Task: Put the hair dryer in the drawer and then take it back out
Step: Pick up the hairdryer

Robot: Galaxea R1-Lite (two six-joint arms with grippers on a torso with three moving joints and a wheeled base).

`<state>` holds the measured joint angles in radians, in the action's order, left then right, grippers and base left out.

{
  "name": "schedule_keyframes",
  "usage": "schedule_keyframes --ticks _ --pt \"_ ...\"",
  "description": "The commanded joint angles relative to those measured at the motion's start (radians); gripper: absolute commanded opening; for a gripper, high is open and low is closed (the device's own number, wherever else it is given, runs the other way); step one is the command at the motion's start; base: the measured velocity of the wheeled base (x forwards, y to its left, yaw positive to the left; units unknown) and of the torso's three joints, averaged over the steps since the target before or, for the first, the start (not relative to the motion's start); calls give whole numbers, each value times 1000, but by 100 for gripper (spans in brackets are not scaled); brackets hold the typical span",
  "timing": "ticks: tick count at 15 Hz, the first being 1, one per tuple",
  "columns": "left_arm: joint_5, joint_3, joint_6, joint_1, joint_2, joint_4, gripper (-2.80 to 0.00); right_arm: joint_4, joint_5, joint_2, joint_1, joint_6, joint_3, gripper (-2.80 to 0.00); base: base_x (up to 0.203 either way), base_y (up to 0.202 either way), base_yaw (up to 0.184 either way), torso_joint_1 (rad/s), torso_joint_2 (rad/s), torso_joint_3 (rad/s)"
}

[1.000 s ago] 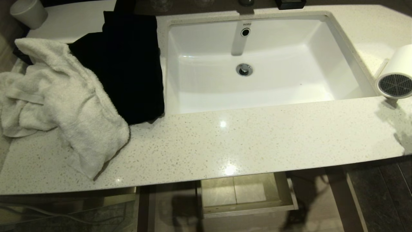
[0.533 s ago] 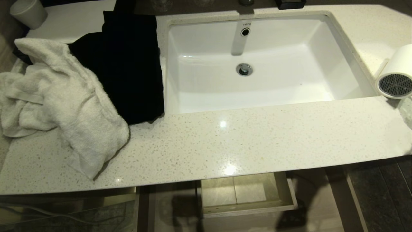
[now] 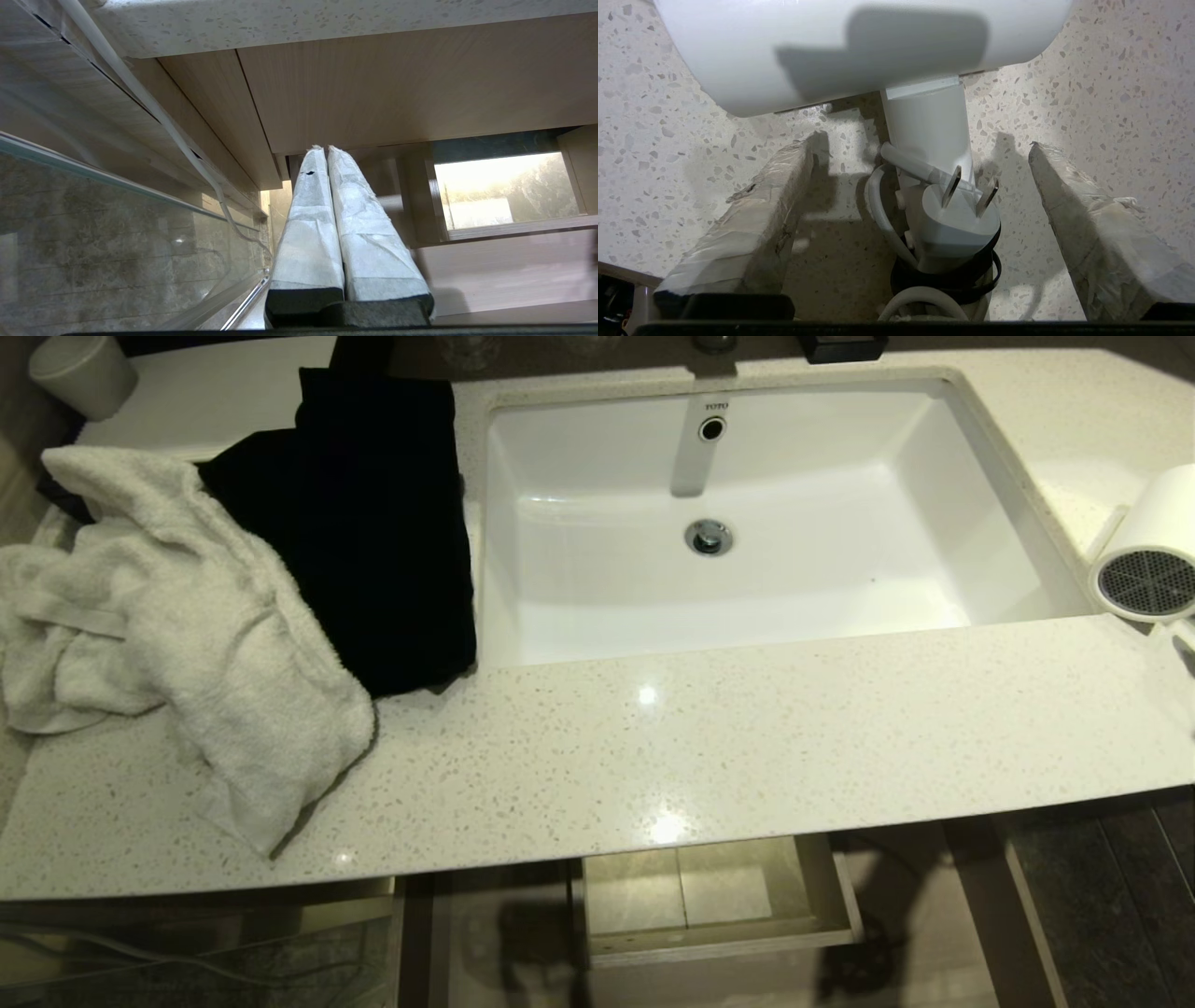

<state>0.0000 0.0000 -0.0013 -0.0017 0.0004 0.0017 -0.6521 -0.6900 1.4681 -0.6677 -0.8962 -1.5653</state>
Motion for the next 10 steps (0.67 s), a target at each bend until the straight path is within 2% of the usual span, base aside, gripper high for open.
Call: schedule_keyframes --ticks 1,3,9,10 --pt "0 0 0 0 0 0 -280 -4 -18 58 4 -12 -30 0 0 0 0 0 0 0" --pt "0 0 0 0 0 0 -280 -4 -23 96 10 -34 -61 0 0 0 0 0 0 0" --pt "0 2 0 0 0 0 -280 -3 -33 171 17 -34 -104 0 0 0 0 0 0 0" --pt "0 1 0 0 0 0 -280 -3 -51 172 16 -32 -99 -280 0 0 0 0 0 0"
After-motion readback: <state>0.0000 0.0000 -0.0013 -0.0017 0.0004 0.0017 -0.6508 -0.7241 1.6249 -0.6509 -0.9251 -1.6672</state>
